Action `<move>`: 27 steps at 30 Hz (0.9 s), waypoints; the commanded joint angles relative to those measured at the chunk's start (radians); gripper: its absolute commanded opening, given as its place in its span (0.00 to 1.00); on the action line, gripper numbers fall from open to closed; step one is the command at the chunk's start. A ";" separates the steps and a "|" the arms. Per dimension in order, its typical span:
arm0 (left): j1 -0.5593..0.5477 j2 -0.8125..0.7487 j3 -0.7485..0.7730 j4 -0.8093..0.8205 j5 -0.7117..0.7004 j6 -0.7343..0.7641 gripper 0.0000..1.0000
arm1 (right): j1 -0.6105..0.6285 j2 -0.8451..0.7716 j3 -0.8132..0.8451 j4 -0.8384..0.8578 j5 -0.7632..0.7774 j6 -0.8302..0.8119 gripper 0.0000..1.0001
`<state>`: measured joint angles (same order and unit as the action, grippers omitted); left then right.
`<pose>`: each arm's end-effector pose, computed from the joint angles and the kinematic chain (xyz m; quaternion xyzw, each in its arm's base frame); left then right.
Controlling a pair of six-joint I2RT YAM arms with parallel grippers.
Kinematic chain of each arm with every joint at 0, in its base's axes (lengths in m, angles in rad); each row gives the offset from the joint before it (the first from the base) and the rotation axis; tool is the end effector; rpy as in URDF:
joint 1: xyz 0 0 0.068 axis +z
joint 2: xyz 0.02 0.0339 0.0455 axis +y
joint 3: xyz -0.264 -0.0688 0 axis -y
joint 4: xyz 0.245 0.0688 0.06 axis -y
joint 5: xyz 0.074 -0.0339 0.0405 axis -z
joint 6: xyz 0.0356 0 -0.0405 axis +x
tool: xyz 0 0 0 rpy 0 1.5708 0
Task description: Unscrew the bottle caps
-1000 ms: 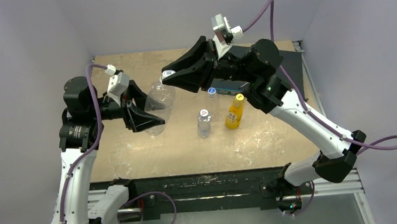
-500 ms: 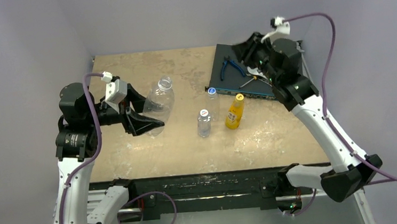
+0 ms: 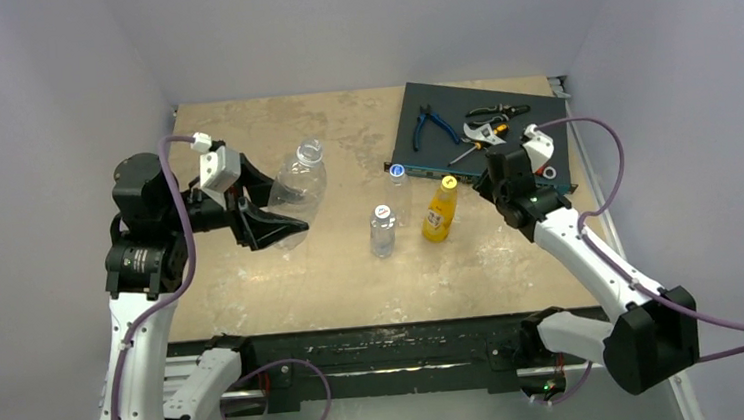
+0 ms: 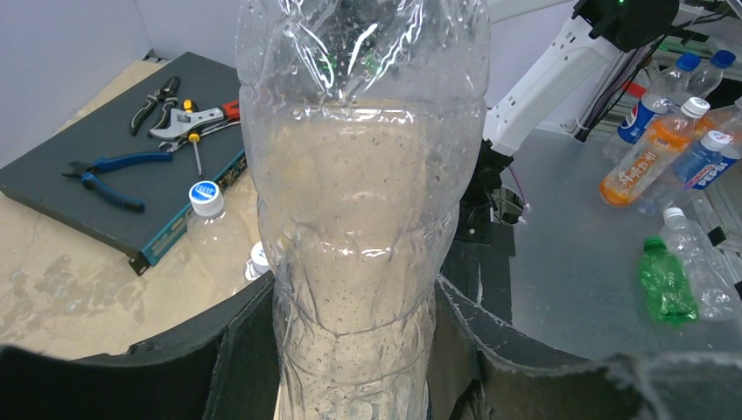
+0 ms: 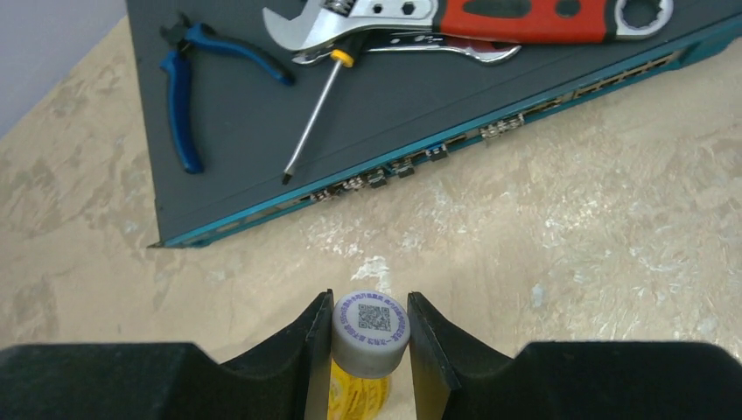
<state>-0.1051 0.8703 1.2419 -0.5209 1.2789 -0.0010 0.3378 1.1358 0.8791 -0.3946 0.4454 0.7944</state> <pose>0.1353 -0.0486 0.4477 0.4204 0.5871 -0.4794 0.4988 0.2366 0.0668 0.2844 0.2933 0.8292 0.0651 0.4714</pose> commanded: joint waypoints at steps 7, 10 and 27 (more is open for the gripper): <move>0.004 0.007 0.035 0.019 -0.001 0.029 0.02 | -0.010 0.112 -0.156 0.185 0.158 0.179 0.02; 0.004 0.010 0.040 0.020 -0.002 0.028 0.02 | -0.010 0.188 -0.136 0.134 0.174 0.236 0.02; 0.004 0.032 0.048 0.050 0.002 0.013 0.02 | 0.038 0.366 -0.180 0.109 0.264 0.274 0.46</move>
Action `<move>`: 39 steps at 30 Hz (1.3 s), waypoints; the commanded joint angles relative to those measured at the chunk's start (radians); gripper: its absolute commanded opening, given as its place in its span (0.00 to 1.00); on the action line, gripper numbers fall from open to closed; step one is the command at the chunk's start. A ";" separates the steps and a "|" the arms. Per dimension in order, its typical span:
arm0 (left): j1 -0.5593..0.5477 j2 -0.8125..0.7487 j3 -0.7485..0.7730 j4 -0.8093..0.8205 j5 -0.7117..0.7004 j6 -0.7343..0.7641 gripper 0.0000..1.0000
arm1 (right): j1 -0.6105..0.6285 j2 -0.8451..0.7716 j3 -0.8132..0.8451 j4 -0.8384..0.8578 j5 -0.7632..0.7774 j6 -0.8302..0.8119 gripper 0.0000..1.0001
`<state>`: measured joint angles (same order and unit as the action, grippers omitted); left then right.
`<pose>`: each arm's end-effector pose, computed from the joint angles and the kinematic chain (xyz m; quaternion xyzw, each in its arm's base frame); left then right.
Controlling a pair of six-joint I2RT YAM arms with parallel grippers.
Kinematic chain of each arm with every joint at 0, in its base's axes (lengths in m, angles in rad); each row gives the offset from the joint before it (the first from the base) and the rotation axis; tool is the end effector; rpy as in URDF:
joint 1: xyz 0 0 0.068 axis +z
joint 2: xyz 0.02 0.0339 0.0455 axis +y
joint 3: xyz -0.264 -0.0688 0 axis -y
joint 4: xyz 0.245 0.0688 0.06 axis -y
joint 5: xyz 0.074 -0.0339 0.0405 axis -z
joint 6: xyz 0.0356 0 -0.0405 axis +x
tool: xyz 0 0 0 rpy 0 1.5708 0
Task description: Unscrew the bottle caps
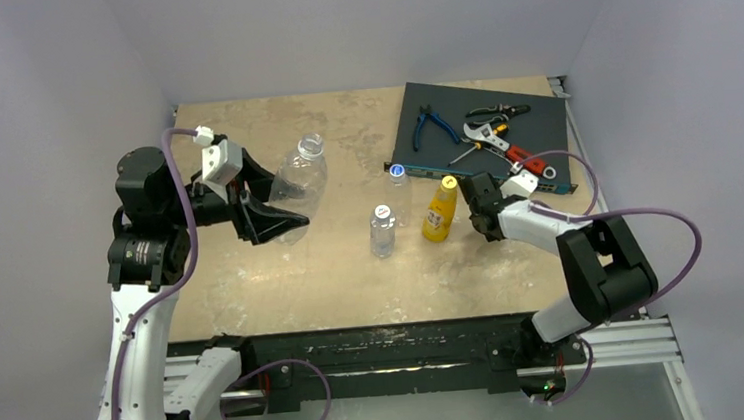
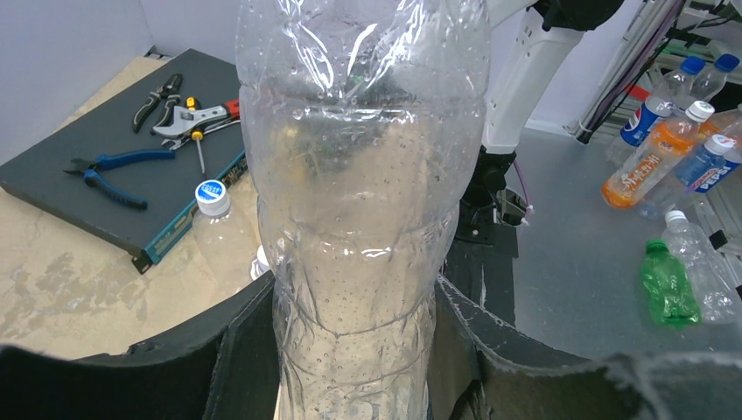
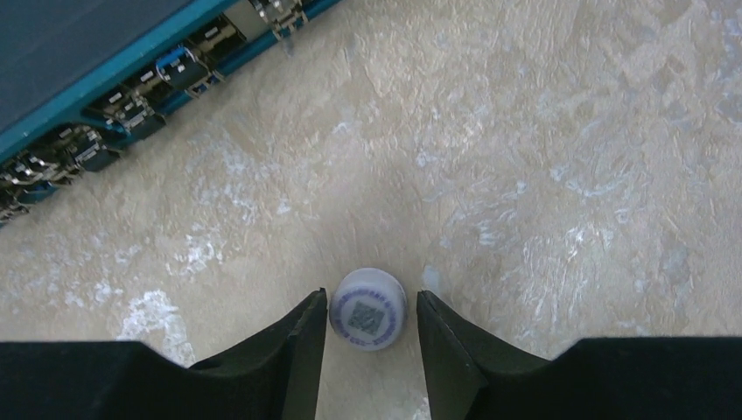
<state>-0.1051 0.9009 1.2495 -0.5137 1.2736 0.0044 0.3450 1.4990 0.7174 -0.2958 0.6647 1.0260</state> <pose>0.1447 -0.0495 0.4466 0.4174 0.5915 -0.4793 0.4962 0.2573 0.0691 0.1570 0.3812 0.8374 -0.0988 0.3790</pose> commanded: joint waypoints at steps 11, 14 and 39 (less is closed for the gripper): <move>0.004 -0.008 0.029 0.037 -0.001 0.012 0.02 | 0.061 -0.189 0.047 -0.116 0.105 0.024 0.62; 0.004 -0.011 0.021 0.042 -0.011 0.012 0.02 | 0.061 -0.312 0.108 -0.156 0.125 -0.025 0.66; 0.004 -0.047 -0.047 0.053 -0.044 0.028 0.02 | 0.693 -0.278 0.767 0.427 -0.759 -0.747 0.86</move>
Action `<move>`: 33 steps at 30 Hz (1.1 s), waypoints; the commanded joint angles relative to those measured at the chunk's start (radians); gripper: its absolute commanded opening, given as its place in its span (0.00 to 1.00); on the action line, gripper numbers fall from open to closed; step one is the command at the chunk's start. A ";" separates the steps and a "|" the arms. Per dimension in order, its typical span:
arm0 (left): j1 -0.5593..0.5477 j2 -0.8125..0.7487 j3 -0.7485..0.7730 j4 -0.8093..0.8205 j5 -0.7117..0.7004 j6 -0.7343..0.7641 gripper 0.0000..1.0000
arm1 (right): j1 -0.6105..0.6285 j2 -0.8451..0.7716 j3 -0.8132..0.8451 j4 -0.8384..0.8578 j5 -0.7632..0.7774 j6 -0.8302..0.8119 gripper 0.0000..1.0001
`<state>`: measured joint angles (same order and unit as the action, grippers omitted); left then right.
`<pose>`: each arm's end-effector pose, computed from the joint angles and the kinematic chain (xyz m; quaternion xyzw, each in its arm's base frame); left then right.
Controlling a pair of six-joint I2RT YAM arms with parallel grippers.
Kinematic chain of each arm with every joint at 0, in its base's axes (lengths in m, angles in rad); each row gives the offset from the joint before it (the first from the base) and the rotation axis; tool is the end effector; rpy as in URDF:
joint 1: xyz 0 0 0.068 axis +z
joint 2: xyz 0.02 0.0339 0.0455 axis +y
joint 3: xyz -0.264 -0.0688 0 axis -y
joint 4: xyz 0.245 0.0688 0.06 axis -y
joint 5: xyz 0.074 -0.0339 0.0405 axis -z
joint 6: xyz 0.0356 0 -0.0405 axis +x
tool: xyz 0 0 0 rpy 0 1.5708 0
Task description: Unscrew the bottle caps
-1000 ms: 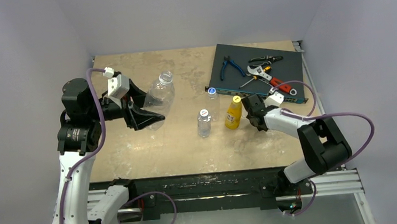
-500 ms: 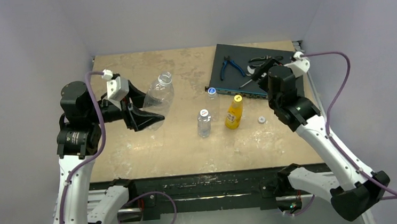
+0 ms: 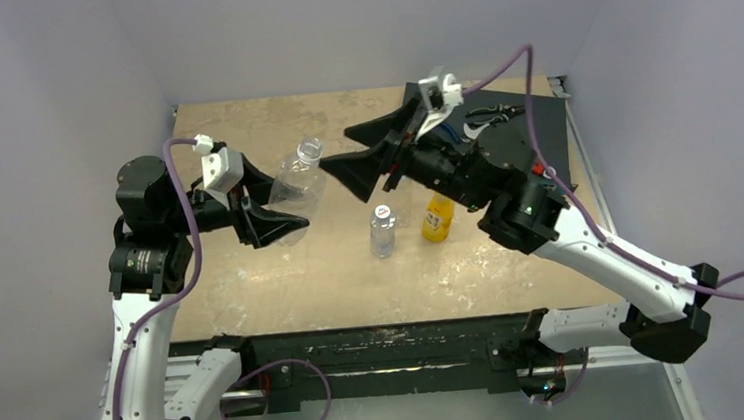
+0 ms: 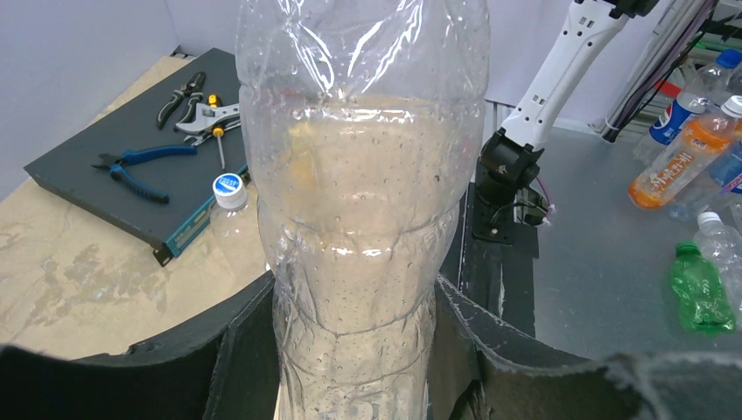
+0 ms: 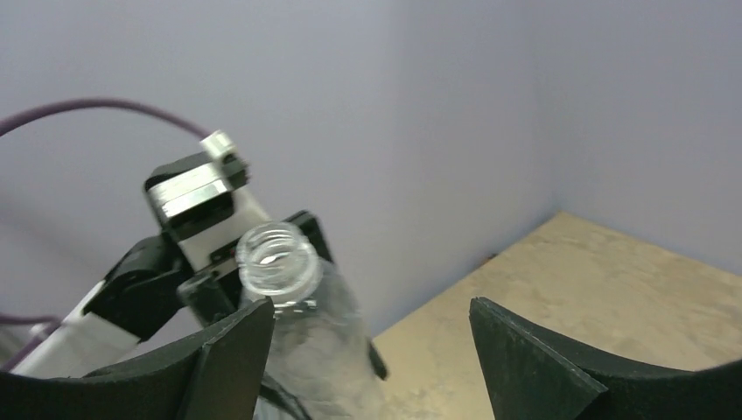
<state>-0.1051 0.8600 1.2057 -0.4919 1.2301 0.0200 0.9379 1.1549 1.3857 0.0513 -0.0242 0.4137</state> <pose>0.1386 -0.0484 0.4405 0.4150 0.5934 -0.4590 0.5147 0.1433 0.1967 0.5000 -0.1650 0.5776 0.5057 0.6192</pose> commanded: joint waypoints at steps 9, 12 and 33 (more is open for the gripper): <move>0.003 -0.009 -0.006 0.012 0.007 0.026 0.03 | 0.194 0.183 0.203 0.094 -0.008 -0.175 0.63; 0.004 -0.010 -0.005 0.012 0.011 0.023 0.04 | 0.199 0.200 0.208 0.092 0.006 -0.171 0.40; 0.004 0.072 0.044 -0.235 -0.659 0.089 1.00 | -0.007 0.602 0.277 0.149 0.367 -0.361 0.17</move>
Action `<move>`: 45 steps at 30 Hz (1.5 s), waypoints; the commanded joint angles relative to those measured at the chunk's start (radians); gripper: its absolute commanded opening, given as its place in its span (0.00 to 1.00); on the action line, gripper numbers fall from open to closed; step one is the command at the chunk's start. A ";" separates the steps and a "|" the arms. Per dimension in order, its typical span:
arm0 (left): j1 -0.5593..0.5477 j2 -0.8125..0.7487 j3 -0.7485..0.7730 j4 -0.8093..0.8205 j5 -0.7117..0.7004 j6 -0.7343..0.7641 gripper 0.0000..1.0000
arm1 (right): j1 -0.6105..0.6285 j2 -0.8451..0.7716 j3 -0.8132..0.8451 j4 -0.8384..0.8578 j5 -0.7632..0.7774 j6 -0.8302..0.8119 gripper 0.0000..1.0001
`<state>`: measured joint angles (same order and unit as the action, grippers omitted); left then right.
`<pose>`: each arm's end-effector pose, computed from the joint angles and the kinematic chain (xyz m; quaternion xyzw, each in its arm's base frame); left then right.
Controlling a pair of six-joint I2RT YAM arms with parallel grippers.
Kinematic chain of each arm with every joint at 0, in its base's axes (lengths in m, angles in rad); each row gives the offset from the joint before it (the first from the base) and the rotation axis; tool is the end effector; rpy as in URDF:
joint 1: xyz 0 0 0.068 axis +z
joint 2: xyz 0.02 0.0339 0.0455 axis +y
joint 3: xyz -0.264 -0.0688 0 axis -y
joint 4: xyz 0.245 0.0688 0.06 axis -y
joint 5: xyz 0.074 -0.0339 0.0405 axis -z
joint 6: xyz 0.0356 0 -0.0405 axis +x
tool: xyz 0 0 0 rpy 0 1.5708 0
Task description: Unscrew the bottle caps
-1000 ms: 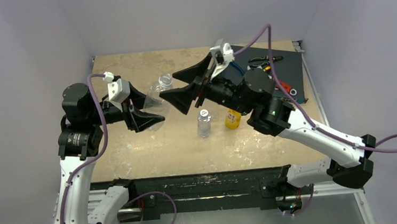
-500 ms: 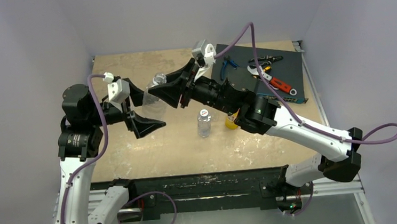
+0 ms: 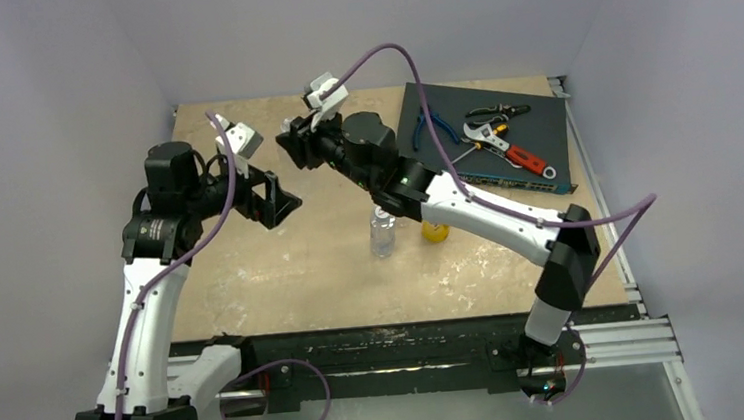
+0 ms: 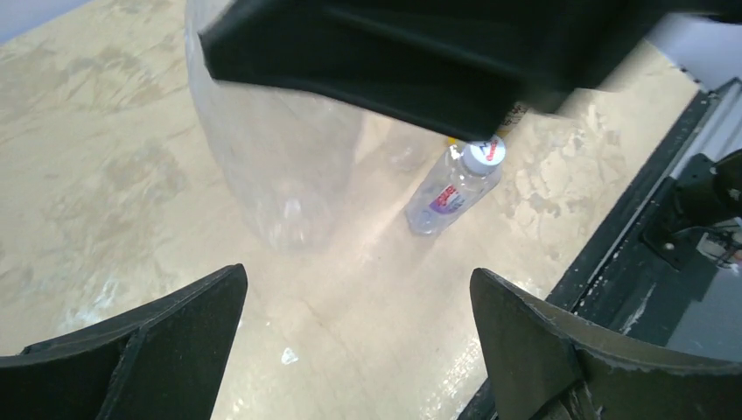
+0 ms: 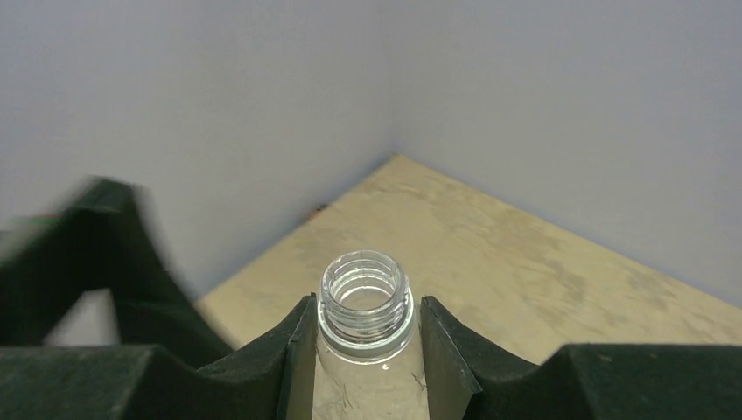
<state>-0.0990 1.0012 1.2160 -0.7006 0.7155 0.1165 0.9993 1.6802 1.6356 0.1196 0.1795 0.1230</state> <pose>0.1902 -0.0424 0.3996 0.2660 0.7781 -0.2956 0.4862 0.2244 0.3372 0.4331 -0.2279 0.6413 0.3370 0.6506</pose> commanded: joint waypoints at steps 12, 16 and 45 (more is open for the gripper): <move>-0.001 -0.085 0.030 0.047 -0.230 -0.106 1.00 | -0.128 0.258 -0.030 0.283 0.342 0.018 0.17; -0.001 -0.088 0.017 0.070 -0.252 -0.109 1.00 | -0.128 0.289 -0.033 0.323 0.364 0.029 0.18; -0.001 -0.097 0.015 0.108 -0.250 -0.109 1.00 | -0.128 0.355 -0.187 0.358 0.434 0.023 0.54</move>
<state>-0.0994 0.9180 1.2194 -0.6292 0.4564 0.0330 0.8730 2.0594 1.4837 0.4763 0.5671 0.1646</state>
